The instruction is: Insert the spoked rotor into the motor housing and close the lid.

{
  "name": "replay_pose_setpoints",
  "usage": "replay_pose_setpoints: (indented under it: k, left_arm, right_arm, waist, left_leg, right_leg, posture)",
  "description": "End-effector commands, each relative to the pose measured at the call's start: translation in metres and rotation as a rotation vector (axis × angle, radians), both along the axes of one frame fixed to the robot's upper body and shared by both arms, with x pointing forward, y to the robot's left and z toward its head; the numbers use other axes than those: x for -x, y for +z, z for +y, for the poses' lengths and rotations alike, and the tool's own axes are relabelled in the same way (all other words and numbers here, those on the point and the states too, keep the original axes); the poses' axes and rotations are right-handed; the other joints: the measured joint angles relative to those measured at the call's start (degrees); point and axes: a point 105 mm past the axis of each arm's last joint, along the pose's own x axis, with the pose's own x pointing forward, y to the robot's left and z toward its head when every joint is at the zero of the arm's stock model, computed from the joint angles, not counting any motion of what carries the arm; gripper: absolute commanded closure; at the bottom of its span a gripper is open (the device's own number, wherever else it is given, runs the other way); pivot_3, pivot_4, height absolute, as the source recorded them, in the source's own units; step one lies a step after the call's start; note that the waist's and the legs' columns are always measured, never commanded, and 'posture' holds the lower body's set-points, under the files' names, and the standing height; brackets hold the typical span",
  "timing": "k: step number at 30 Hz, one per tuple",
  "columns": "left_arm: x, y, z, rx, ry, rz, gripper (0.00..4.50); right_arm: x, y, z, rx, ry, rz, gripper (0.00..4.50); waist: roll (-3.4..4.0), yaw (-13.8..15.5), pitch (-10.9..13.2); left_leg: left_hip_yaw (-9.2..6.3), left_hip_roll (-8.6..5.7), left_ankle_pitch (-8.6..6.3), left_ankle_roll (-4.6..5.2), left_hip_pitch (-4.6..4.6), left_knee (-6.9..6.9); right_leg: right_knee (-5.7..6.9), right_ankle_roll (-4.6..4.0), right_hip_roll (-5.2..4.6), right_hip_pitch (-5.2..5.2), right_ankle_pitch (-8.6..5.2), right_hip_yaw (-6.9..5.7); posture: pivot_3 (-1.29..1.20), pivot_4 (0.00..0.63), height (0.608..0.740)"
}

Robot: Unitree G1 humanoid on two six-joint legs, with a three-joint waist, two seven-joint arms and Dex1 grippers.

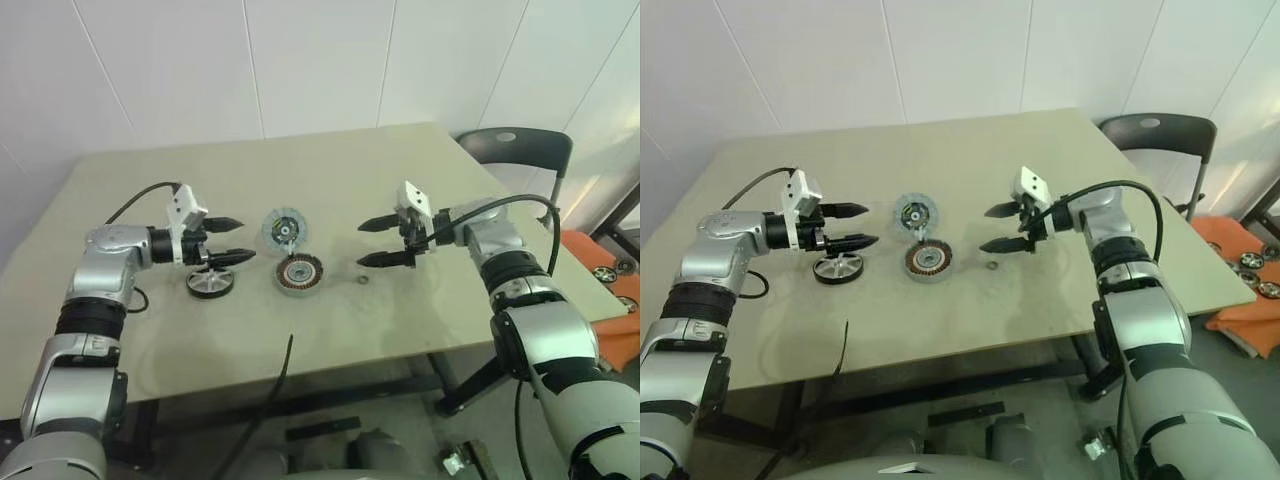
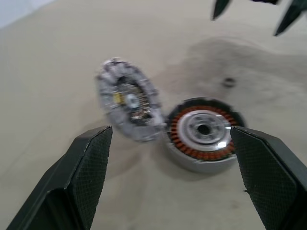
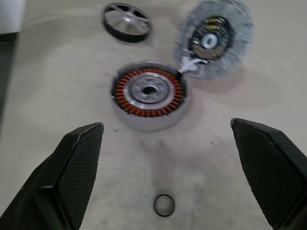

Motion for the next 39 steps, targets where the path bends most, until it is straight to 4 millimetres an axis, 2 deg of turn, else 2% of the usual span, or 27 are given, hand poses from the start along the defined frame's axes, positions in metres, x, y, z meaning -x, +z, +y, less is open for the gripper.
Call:
replay_pose_setpoints:
  k: [1,7,14,20,26,34,39]
  left_arm:
    - [0.019,0.007,-0.009,0.004,-0.104,0.032,0.32]
    - [0.033,-0.011,-0.002,-0.025,-0.098,0.092,0.32]
    - [0.043,-0.01,0.002,-0.025,-0.097,0.106,0.32]
    - [0.038,-0.003,0.005,-0.022,-0.067,0.07,0.32]
    - [0.028,0.004,0.017,-0.031,-0.02,0.036,0.32]
    - [0.019,0.004,0.023,-0.018,0.032,0.025,0.32]
    - [0.022,0.001,0.026,-0.029,0.03,0.058,0.32]
  right_arm:
    - [0.001,0.027,0.007,-0.001,0.073,-0.081,0.06]
    - [-0.001,0.022,0.006,0.025,0.058,-0.092,0.06]
    - [0.001,0.025,0.009,0.027,0.09,-0.085,0.06]
    - [-0.001,0.023,0.01,0.033,0.077,-0.094,0.06]
    - [-0.001,0.022,0.009,0.019,0.072,-0.092,0.06]
    - [-0.001,0.024,0.014,-0.003,0.073,-0.111,0.06]
    - [-0.001,0.026,0.011,-0.002,0.069,-0.107,0.06]
  waist:
    - [0.01,0.0,0.0]
    - [0.01,0.1,0.0]
    - [0.0,0.1,0.0]
    - [0.0,0.1,0.0]
    - [0.0,0.1,0.0]
    - [0.0,0.1,0.0]
    - [0.0,0.1,0.0]
  left_leg:
    - [0.0,-0.02,0.0,0.0,0.0,-0.02]
    - [0.02,-0.07,0.0,-0.01,0.01,0.02]
    - [0.04,-0.1,0.01,-0.01,0.04,0.12]
    - [0.05,-0.1,0.01,-0.01,0.04,0.12]
    - [0.07,-0.1,0.01,-0.01,0.04,0.12]
    - [0.09,-0.11,0.01,-0.01,0.05,0.12]
    - [0.1,-0.11,0.01,-0.01,0.04,0.13]
  right_leg:
    - [0.01,0.02,-0.03,-0.01,-0.01,0.0]
    - [0.27,0.02,-0.09,-0.12,-0.03,0.12]
    - [0.41,0.02,-0.1,-0.11,-0.03,0.13]
    - [0.41,0.02,-0.1,-0.12,-0.03,0.15]
    - [0.42,0.02,-0.1,-0.13,-0.03,0.16]
    - [0.44,0.02,-0.11,-0.15,-0.03,0.2]
    - [0.46,0.02,-0.12,-0.17,-0.03,0.21]
  posture:
    - [0.0,0.0,0.74]
    - [0.0,0.0,0.74]
    - [0.0,0.0,0.74]
    - [0.0,0.0,0.74]
    - [0.0,0.0,0.74]
    - [0.0,0.0,0.74]
    - [0.0,0.0,0.74]
